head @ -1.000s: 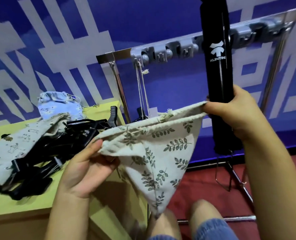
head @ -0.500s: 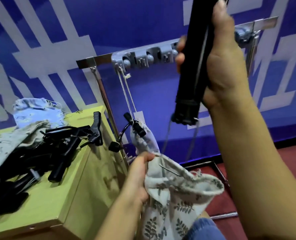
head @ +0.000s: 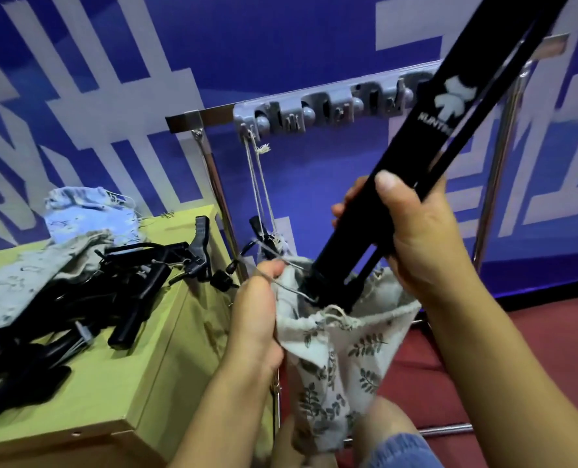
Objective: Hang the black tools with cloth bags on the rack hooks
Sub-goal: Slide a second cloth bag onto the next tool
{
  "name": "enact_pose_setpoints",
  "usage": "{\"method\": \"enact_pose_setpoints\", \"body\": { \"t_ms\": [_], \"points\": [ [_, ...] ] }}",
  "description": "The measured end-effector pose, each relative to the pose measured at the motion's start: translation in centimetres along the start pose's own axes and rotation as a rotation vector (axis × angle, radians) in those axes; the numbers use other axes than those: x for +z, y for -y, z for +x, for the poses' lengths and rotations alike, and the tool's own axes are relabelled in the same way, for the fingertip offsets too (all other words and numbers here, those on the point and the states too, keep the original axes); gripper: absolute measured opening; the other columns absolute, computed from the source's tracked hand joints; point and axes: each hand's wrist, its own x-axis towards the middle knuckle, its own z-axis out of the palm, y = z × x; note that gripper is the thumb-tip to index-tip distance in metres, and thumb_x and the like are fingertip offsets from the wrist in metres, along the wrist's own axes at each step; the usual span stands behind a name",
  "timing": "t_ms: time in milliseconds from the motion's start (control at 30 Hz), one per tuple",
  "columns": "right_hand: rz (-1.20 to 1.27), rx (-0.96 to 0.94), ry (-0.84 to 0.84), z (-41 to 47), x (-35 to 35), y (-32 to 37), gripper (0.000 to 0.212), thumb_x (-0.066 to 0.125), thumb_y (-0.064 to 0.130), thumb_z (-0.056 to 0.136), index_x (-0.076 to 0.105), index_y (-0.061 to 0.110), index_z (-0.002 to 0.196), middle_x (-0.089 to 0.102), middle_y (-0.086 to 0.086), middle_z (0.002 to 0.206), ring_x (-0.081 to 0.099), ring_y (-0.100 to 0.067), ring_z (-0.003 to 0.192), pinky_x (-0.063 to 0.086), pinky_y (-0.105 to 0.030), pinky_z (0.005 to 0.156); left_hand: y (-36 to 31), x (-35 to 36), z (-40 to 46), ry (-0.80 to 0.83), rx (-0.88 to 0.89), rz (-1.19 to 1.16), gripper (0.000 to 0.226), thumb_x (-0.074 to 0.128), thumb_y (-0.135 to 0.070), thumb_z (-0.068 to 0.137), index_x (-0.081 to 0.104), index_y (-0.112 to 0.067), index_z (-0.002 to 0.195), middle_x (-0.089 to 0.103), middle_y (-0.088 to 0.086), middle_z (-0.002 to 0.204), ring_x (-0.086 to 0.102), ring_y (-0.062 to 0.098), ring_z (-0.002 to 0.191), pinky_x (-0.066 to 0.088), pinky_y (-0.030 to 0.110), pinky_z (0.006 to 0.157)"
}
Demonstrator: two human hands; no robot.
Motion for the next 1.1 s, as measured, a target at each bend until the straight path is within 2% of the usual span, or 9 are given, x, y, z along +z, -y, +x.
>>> {"method": "enact_pose_setpoints", "body": {
  "t_ms": [200,333,433,567,667,767,867,933,1100],
  "points": [
    [-0.173,0.115,0.011,-1.2,-1.2,-1.5,0.050,0.064,0.010,0.071,0.044,0.000,0.116,0.070,0.002,0.076,0.072,-0.023,0.082,0.055,-0.033,0.075,-1.4,1.2,-1.1,0.048,0.129,0.146,0.020,0.052,-0.012,0.088,0.070,-0.003,0.088,0.066,0.018,0.082,0.063,0.027,0.078,0.049,0.037,0.078],
    [-0.219,0.184,0.013,-2.1,-0.9,-2.5,0.040,0.074,-0.002,0.068,0.060,0.019,0.099,0.067,0.001,0.086,0.069,-0.017,0.094,0.053,-0.027,0.079,-1.9,2.0,-1.3,0.210,0.034,0.083,0.023,0.053,-0.016,0.082,0.067,-0.002,0.094,0.060,0.022,0.095,0.058,0.029,0.089,0.045,0.040,0.091],
    [-0.180,0.283,0.037,-3.1,-0.3,-3.2,0.041,0.075,0.012,0.066,0.061,0.024,0.103,0.065,-0.007,0.101,0.066,-0.017,0.090,0.053,-0.029,0.077,-2.2,2.3,-1.2,0.343,-0.087,-0.043,0.032,0.049,-0.020,0.083,0.062,-0.001,0.105,0.062,0.019,0.096,0.060,0.027,0.091,0.044,0.038,0.094],
    [-0.099,0.354,0.201,-2.9,-0.4,-1.9,0.033,0.075,0.030,0.067,0.069,0.030,0.100,0.073,0.002,0.097,0.068,-0.014,0.091,0.053,-0.029,0.079,-3.6,2.5,-1.0,0.468,-0.137,-0.109,0.033,0.048,-0.023,0.078,0.068,-0.002,0.092,0.068,0.013,0.082,0.063,0.023,0.080,0.047,0.035,0.083],
    [-0.347,0.406,0.410,-3.0,-1.0,0.0,0.030,0.061,0.030,0.082,0.067,0.034,0.111,0.070,0.011,0.111,0.063,-0.005,0.107,0.050,-0.031,0.091,-4.5,1.8,-0.6,0.482,-0.188,-0.105,0.027,0.051,-0.024,0.067,0.069,-0.004,0.068,0.064,0.009,0.063,0.061,0.020,0.058,0.048,0.025,0.062],
    [-0.610,0.432,0.522,-2.6,-1.5,1.0,0.027,0.062,0.048,0.082,0.063,0.049,0.110,0.068,0.023,0.110,0.058,0.005,0.109,0.048,-0.023,0.094,-4.5,0.9,-0.1,0.562,-0.306,-0.089,0.032,0.048,-0.022,0.076,0.069,0.002,0.078,0.067,0.014,0.072,0.064,0.025,0.068,0.050,0.029,0.069],
    [-0.897,0.378,0.441,-2.0,-1.2,0.8,0.020,0.061,0.068,0.057,0.061,0.064,0.077,0.064,0.041,0.080,0.058,0.019,0.083,0.044,-0.004,0.072,-4.3,0.4,-0.3,0.639,-0.338,-0.134,0.034,0.054,-0.021,0.077,0.066,0.006,0.095,0.067,0.021,0.085,0.065,0.032,0.080,0.049,0.035,0.079],
    [-0.879,0.277,0.304,-1.6,-1.6,0.1,0.025,0.064,0.062,0.054,0.067,0.049,0.074,0.067,0.032,0.078,0.060,0.015,0.081,0.046,-0.009,0.073,-3.9,-0.3,0.2,0.566,-0.228,-0.061,0.043,0.065,-0.017,0.064,0.066,0.006,0.100,0.066,0.020,0.086,0.063,0.031,0.078,0.050,0.035,0.075],
    [-0.704,0.131,-0.138,-0.7,-2.9,-1.6,0.013,0.079,0.031,0.069,0.069,0.023,0.072,0.069,0.022,0.063,0.062,0.009,0.063,0.046,-0.011,0.061,-2.4,-1.7,-0.3,0.212,0.241,0.715,0.011,0.067,-0.009,0.079,0.057,-0.011,0.083,0.053,0.002,0.068,0.047,0.014,0.063,0.039,0.024,0.057]
  ]
}}
